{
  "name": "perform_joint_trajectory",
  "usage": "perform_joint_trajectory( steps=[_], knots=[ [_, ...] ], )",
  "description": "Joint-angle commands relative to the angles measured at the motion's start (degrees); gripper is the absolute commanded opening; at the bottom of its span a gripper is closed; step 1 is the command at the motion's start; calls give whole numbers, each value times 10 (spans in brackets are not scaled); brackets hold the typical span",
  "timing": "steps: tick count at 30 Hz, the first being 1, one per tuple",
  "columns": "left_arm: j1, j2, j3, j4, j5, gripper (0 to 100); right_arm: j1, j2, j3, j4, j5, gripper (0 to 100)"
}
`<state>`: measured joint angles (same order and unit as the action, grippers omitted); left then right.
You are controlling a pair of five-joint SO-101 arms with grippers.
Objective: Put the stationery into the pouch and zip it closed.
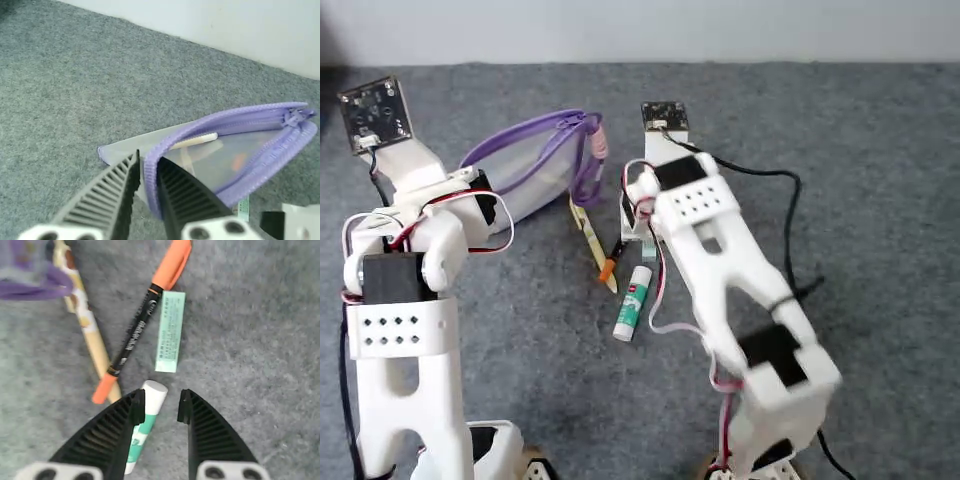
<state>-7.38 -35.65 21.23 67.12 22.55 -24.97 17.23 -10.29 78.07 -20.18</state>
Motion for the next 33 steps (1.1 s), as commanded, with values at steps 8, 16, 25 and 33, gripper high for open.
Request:
perform_joint_trajectory(
  steps=[8, 16, 25, 33],
  knots=[
    [-1, -9, -29, -16, -7, 12, 17, 218, -308, 104, -4, 116],
    [-1, -9, -29, -16, -7, 12, 16, 305, -377, 107, 11, 116],
    [-1, -9, -23, -17, -7, 12, 22, 340, -378, 111, 13, 76],
    [-1, -9, -15, -17, -7, 12, 22, 338, -423, 160, 13, 9]
  ],
)
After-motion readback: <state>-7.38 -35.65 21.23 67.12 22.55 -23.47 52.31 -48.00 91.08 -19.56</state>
